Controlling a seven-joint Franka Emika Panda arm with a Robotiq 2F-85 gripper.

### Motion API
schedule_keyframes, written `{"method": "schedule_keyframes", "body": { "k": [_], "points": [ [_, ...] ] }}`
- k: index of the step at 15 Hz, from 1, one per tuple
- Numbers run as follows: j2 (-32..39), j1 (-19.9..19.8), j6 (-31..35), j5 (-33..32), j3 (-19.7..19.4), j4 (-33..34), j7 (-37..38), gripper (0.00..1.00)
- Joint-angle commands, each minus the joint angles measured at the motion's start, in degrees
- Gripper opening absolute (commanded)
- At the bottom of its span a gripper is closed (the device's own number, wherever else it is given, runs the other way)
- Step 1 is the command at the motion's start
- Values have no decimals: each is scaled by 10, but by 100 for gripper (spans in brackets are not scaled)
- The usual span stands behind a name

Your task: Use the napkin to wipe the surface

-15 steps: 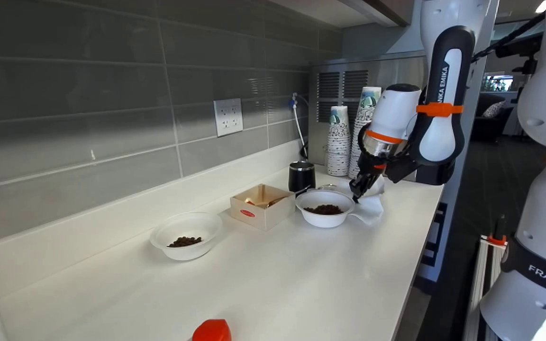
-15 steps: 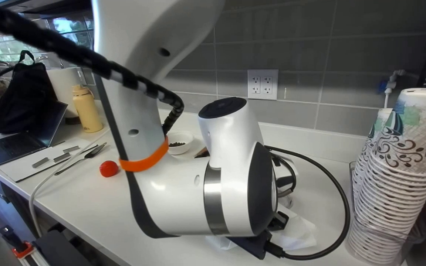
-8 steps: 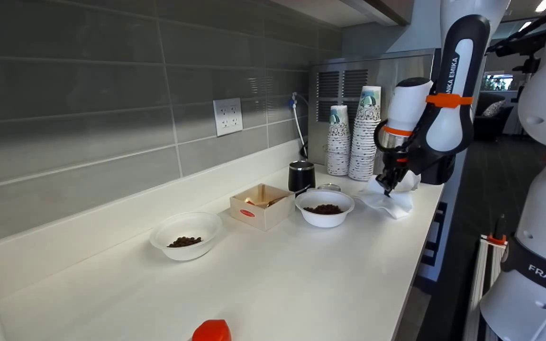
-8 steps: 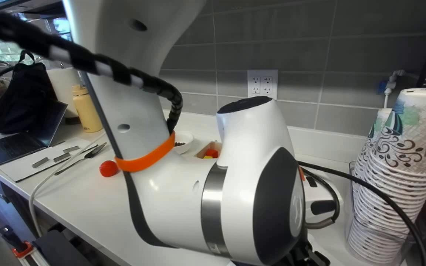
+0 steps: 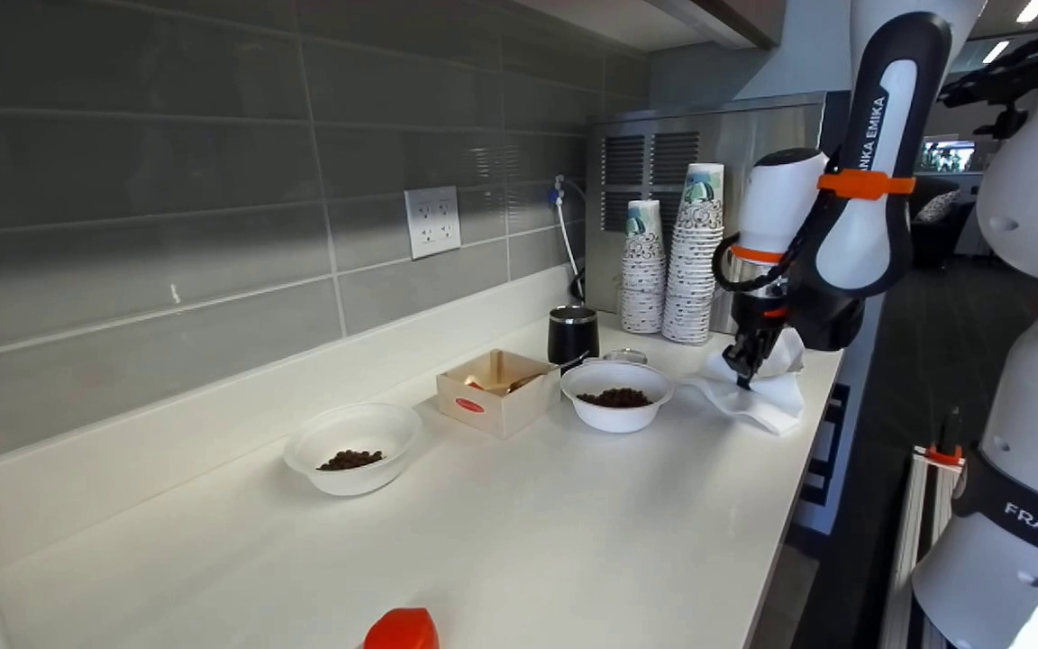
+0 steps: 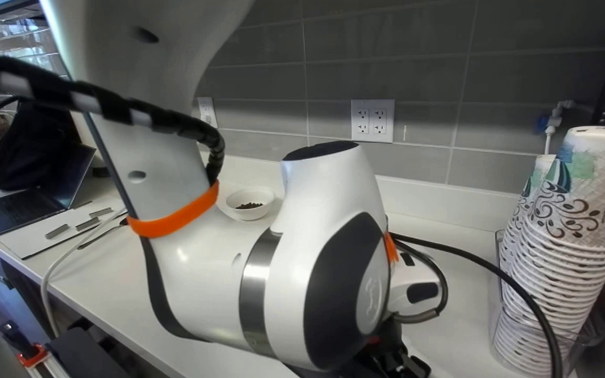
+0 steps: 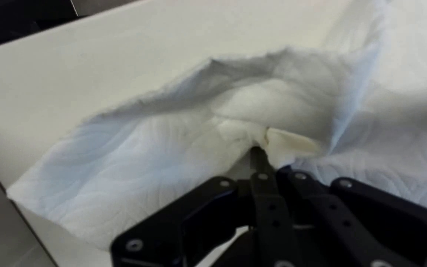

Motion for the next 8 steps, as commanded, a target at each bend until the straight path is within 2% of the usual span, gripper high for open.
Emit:
{"method": "schedule_keyframes", "body": {
  "k": [1,8],
  "points": [
    [61,-29,17,-3,97,-4,1,1],
    [44,-89,-66,12,240,3,-13,1]
  ]
}}
